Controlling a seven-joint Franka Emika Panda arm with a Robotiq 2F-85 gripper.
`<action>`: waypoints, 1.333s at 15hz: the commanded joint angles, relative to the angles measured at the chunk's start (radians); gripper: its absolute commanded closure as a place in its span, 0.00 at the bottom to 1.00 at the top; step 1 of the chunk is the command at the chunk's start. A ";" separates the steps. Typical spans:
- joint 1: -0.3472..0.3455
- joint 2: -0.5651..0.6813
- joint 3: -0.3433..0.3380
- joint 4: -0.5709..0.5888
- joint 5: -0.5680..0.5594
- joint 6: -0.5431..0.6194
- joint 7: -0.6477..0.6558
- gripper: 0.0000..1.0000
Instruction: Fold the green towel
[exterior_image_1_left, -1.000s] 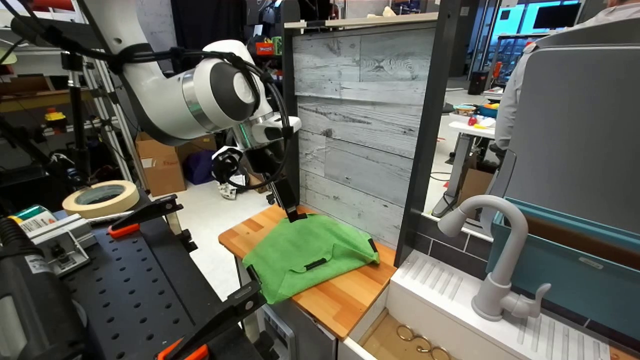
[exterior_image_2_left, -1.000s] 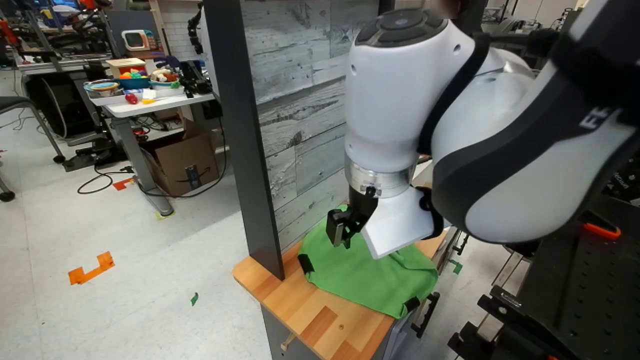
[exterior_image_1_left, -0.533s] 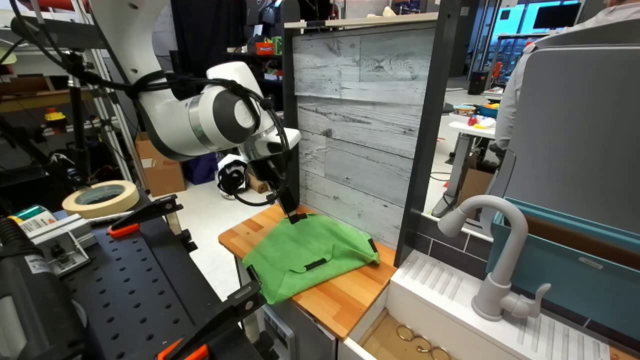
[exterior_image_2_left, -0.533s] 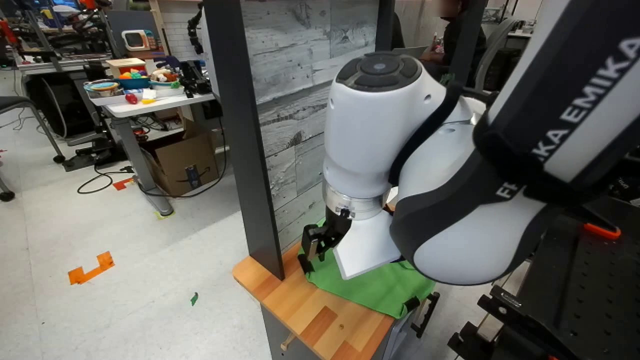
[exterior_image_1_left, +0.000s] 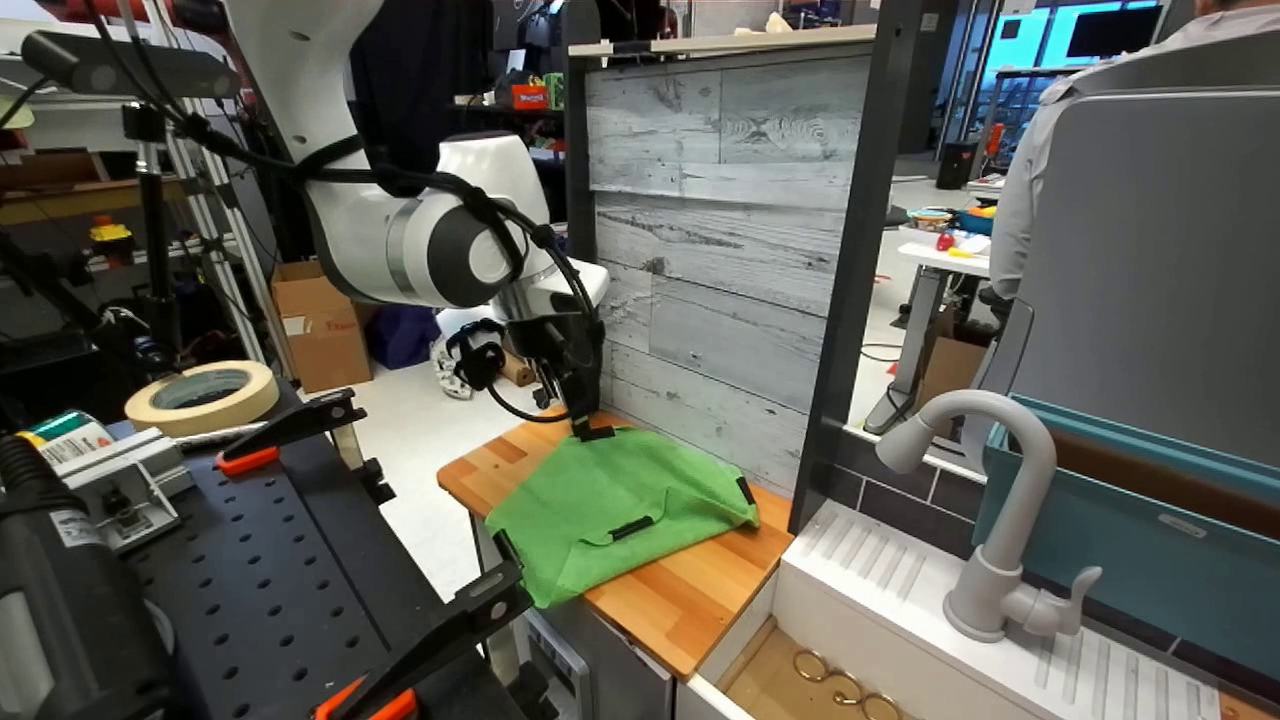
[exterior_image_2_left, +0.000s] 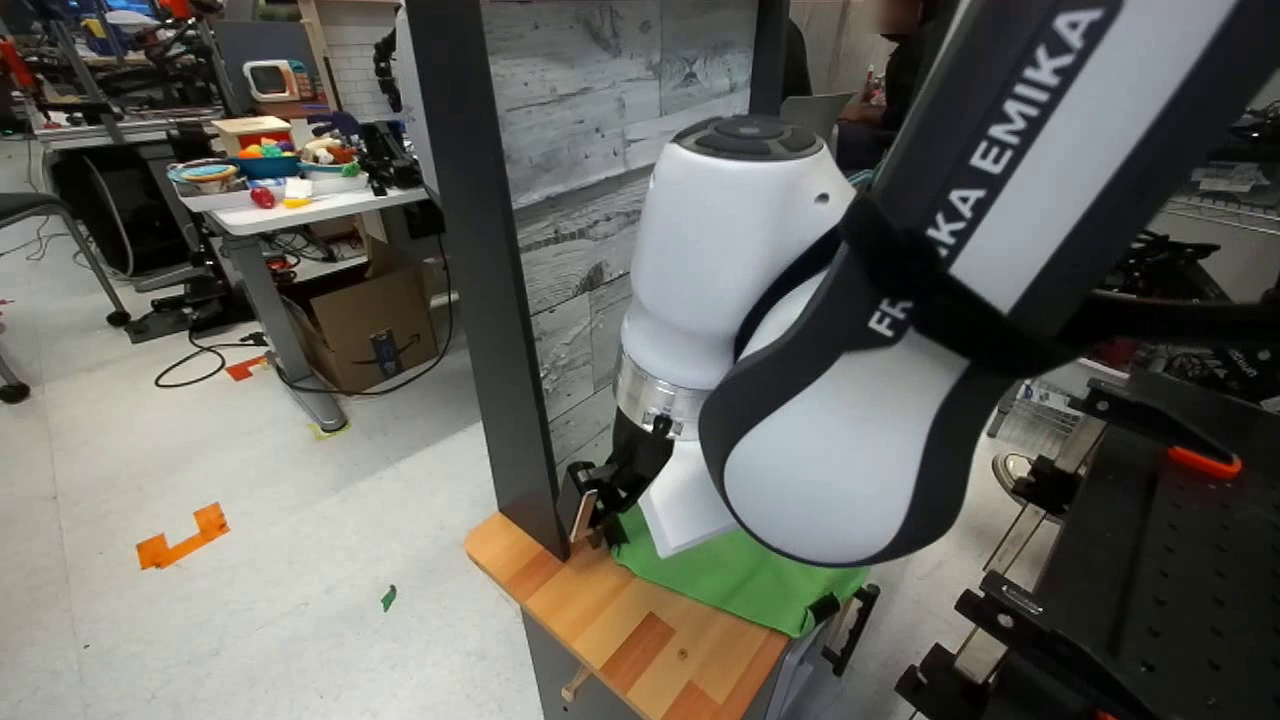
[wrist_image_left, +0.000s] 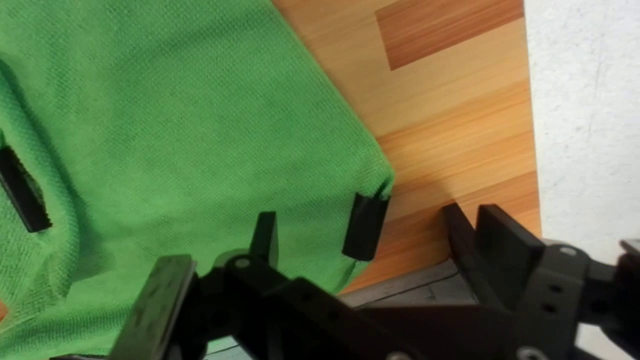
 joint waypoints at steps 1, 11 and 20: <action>-0.037 0.030 0.034 0.046 0.091 -0.035 -0.107 0.00; 0.032 0.085 -0.035 0.134 0.159 -0.159 -0.105 0.00; 0.075 0.150 -0.061 0.233 0.141 -0.218 -0.090 0.17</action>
